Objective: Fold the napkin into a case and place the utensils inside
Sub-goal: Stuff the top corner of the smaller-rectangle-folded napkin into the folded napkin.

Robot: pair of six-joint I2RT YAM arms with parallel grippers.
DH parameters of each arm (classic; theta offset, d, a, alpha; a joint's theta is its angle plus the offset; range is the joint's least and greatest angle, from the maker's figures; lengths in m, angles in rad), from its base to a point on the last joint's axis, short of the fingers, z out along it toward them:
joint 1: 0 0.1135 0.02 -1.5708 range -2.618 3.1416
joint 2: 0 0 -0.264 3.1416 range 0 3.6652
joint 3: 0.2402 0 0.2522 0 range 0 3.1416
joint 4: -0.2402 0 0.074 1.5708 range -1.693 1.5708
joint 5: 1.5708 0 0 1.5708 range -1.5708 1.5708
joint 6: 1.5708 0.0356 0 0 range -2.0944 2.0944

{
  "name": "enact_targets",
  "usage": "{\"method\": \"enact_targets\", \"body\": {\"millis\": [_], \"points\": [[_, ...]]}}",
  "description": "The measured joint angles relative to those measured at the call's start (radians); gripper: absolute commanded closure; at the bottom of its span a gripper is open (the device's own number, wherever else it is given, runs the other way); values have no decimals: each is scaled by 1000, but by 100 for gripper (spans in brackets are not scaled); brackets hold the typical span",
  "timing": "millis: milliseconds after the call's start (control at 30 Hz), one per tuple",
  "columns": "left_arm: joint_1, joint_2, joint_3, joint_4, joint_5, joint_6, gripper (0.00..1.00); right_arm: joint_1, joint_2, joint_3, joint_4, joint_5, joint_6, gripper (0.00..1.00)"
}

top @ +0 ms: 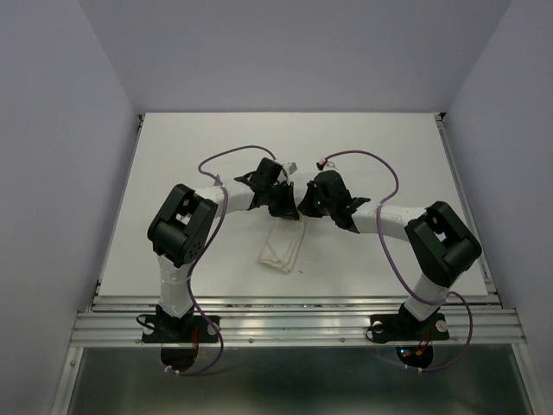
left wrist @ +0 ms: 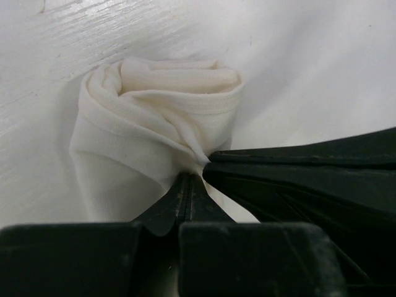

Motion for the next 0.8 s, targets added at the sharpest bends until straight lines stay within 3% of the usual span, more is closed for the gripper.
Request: {"method": "enact_targets", "body": {"millis": [800], "points": [[1,46,-8,166,-11,-84,100,-9,0,-4,0,28,-4,99]]}}
